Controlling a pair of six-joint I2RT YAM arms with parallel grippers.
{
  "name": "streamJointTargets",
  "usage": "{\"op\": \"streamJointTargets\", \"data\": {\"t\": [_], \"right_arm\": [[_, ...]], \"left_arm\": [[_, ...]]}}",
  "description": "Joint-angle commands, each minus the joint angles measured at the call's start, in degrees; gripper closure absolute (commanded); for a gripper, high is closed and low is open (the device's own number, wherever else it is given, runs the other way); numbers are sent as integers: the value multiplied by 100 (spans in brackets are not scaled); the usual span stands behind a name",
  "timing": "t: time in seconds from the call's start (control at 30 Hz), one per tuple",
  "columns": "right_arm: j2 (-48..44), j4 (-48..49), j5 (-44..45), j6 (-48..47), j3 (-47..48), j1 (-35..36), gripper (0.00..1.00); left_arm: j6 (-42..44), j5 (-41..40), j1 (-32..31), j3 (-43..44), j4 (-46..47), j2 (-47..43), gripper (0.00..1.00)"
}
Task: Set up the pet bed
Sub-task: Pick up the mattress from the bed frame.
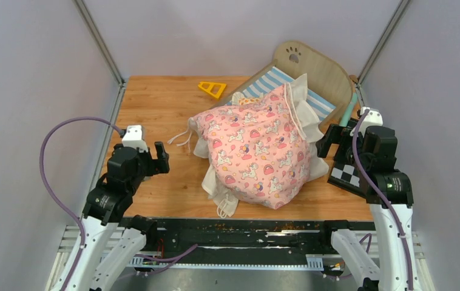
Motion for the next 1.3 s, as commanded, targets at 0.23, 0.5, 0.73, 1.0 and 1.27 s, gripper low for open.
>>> {"op": "streamJointTargets", "data": {"t": [0.23, 0.5, 0.73, 1.0, 1.27], "right_arm": [[232, 447, -105, 105, -95, -28, 0], [422, 669, -327, 197, -95, -34, 0], [459, 1168, -914, 345, -496, 106, 1], [586, 1605, -1133, 435, -671, 288, 1], [880, 2064, -1184, 517, -746, 291, 0]], "left_arm": [[35, 304, 40, 9, 426, -207, 0], [68, 1603, 29, 667, 1478, 845, 0], [-17, 811, -1340, 844, 2081, 1732, 0], [-741, 544, -2026, 329, 3034, 1909, 0], [-857, 2, -2497, 450, 3268, 2598, 0]]}}
